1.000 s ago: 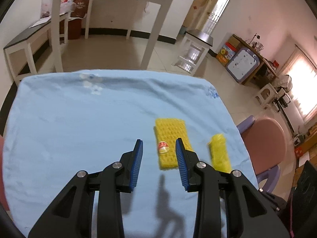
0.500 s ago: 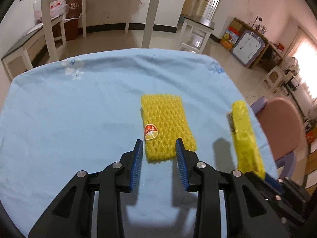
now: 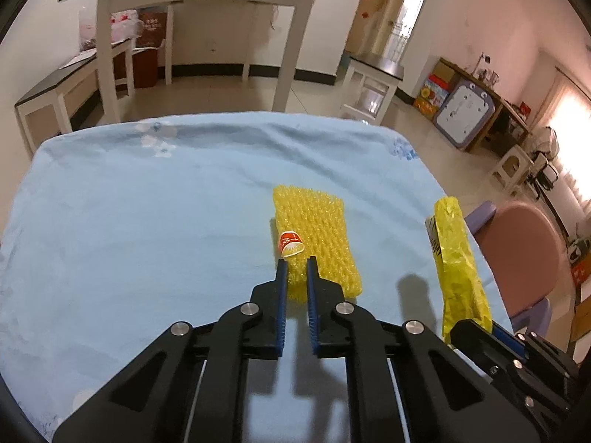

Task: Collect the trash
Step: 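Close the left gripper on the yellow foam net, then carry the foam net and yellow bag over the pink bucket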

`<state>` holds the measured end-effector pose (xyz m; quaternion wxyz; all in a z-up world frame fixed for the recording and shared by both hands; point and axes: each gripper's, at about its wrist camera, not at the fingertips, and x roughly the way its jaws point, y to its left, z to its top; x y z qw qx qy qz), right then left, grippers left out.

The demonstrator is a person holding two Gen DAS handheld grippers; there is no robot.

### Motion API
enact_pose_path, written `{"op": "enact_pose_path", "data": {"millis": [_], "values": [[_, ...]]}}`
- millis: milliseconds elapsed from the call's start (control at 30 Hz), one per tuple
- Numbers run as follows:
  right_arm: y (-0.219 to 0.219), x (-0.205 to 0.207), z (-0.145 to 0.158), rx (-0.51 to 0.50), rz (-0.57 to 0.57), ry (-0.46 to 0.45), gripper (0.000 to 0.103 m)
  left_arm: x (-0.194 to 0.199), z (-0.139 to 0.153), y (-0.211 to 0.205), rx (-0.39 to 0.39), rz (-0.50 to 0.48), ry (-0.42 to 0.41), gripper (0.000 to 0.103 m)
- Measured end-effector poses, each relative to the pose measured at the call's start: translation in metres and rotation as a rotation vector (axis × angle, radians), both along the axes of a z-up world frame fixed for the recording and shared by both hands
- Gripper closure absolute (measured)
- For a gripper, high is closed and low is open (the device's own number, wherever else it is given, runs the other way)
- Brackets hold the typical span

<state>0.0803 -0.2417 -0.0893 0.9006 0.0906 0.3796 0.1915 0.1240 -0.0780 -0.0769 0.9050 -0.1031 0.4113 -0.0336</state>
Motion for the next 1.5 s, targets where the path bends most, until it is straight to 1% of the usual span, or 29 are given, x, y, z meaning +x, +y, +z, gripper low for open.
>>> {"op": "enact_pose_path", "data": {"millis": [100,200,400,633,933,1200,1500], "values": [[0.003,-0.002,0.001,-0.016,0.009,-0.009,0.092,-0.012,0.007,0.005,0.005,0.028,-0.024,0.094],[0.005,-0.003,0.002,-0.030,0.014,-0.019,0.092,-0.027,0.017,0.011,0.027,0.051,-0.052,0.094],[0.003,-0.004,0.003,-0.033,-0.010,-0.028,0.092,-0.058,0.036,0.024,0.058,0.091,-0.104,0.094],[0.009,-0.005,0.003,-0.073,-0.012,-0.027,0.092,-0.097,0.047,0.040,0.085,0.126,-0.146,0.094],[0.014,-0.002,0.000,-0.113,-0.028,-0.010,0.092,-0.141,0.061,0.065,0.097,0.186,-0.186,0.094],[0.020,0.001,-0.002,-0.146,-0.037,0.000,0.092,-0.165,0.066,0.084,0.100,0.235,-0.209,0.094],[0.024,0.001,-0.004,-0.184,-0.054,0.003,0.092,-0.183,0.068,0.106,0.113,0.295,-0.221,0.094]]}}
